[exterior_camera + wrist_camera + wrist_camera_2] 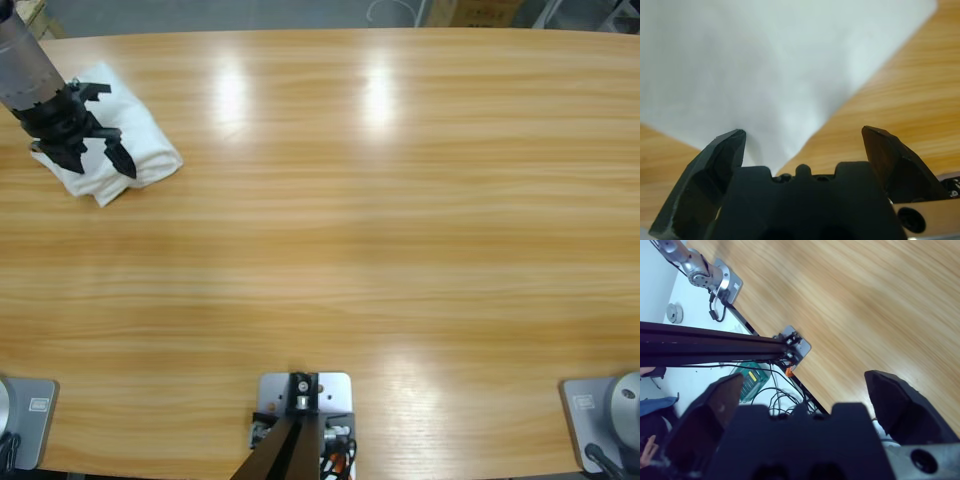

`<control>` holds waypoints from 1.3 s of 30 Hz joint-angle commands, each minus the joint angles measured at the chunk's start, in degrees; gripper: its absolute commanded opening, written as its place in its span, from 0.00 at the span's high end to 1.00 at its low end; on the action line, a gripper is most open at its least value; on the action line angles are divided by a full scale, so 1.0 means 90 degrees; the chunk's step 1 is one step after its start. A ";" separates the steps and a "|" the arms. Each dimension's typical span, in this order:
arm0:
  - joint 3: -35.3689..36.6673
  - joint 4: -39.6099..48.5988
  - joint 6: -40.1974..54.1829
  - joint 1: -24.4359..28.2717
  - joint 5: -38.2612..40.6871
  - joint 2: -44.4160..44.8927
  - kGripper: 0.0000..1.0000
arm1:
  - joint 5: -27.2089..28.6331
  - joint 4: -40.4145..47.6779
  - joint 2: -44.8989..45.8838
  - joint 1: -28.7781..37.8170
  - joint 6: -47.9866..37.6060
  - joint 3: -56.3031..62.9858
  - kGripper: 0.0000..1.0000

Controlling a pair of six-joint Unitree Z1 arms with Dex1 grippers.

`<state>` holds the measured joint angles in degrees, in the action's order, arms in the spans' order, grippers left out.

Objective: Fold clothes

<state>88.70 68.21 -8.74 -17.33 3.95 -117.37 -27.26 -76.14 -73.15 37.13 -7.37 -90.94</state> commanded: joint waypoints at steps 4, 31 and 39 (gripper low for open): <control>-0.0410 -0.0487 0.0121 -0.0067 0.0382 -0.1106 0.10 | -0.0116 0.0022 0.0092 0.0060 -0.0164 0.0096 0.02; 0.1920 0.0110 0.0209 -0.0037 0.0177 -0.1780 0.10 | -0.0165 -0.0056 0.0041 0.0060 -0.0168 0.0085 0.02; 0.2490 0.0503 0.0317 0.0646 0.0417 -0.1965 0.10 | -0.0165 -0.0037 -0.0080 0.0062 -0.0166 0.0095 0.02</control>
<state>109.01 70.84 -7.05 -15.25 6.18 -130.35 -27.70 -75.90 -72.99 37.13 -8.17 -90.94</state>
